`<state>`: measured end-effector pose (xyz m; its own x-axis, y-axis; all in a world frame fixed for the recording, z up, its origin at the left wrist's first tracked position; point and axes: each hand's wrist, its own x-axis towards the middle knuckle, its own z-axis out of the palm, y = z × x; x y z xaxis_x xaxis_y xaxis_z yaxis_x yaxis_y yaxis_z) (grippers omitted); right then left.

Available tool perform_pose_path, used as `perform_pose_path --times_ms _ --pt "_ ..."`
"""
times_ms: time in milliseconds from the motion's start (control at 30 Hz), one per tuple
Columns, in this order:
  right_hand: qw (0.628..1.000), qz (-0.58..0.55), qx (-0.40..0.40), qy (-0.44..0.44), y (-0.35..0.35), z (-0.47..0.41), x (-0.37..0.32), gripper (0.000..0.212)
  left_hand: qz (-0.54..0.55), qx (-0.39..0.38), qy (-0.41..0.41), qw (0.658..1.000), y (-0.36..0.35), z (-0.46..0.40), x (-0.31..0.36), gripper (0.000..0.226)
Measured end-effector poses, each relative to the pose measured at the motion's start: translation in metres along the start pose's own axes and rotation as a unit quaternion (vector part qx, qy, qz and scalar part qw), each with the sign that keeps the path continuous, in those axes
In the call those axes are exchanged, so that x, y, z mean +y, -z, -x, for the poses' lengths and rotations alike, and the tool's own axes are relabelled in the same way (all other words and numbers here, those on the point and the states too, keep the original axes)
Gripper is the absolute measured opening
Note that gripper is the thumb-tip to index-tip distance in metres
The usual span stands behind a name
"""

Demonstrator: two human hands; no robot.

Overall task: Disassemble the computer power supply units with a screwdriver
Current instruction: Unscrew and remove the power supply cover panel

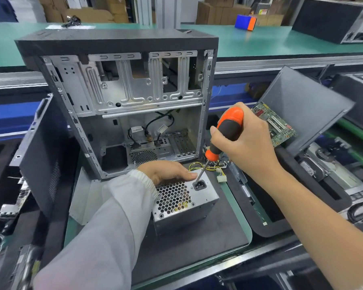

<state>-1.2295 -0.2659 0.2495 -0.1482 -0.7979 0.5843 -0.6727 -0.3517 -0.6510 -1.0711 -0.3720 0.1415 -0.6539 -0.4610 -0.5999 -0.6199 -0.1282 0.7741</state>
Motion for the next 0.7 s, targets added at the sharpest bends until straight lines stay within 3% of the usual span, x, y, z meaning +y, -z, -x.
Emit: perform_pose_path --times_ms 200,400,467,600,700 --pt "1.0 -0.001 -0.008 -0.003 0.0 0.0 0.0 0.024 -0.006 -0.003 0.01 1.0 -0.002 0.002 0.003 0.023" --pt "0.999 0.007 -0.032 -0.021 0.0 -0.001 -0.001 0.024 -0.005 -0.011 0.002 1.0 -0.002 0.0 0.004 0.031" --pt "0.998 0.013 -0.065 -0.016 0.003 -0.004 -0.006 0.028 0.0 -0.011 -0.001 1.0 -0.001 -0.002 0.003 0.043" --pt "0.989 0.085 -0.121 0.031 0.003 -0.013 -0.026 0.055 -0.018 -0.012 -0.011 1.0 0.0 -0.007 0.001 0.056" --pt "0.963 0.155 -0.22 -0.003 0.012 -0.03 -0.038 0.044 -0.008 -0.026 -0.006 1.0 0.0 -0.006 0.0 0.054"
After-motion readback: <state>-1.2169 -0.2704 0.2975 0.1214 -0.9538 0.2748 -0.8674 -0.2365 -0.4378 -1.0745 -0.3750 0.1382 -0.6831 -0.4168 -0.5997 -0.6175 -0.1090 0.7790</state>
